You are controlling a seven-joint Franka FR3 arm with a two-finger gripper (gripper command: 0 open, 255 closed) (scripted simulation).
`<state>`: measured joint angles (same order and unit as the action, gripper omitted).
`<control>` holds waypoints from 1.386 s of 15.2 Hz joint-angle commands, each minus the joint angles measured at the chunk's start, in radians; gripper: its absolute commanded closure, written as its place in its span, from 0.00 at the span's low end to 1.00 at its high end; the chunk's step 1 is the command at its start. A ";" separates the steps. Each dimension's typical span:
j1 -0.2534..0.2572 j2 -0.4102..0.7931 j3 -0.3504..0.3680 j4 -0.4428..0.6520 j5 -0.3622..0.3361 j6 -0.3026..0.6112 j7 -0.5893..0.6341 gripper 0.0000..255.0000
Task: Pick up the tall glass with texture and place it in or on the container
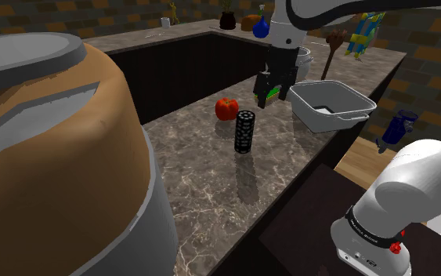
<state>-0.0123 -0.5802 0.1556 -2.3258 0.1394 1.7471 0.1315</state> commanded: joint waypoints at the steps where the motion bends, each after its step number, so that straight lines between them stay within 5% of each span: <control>1: -0.006 0.072 0.045 0.032 -0.006 0.040 0.070 0.00; 5: -0.018 0.217 0.126 0.119 -0.039 0.091 0.211 0.00; 13: -0.016 0.231 0.134 0.029 -0.037 0.195 0.211 0.00; 20: -0.016 0.231 0.134 0.030 -0.037 0.195 0.212 0.00; 21: -0.016 0.231 0.134 0.030 -0.037 0.195 0.212 1.00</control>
<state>-0.0279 -0.3492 0.2897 -2.2959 0.1027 1.9422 0.3430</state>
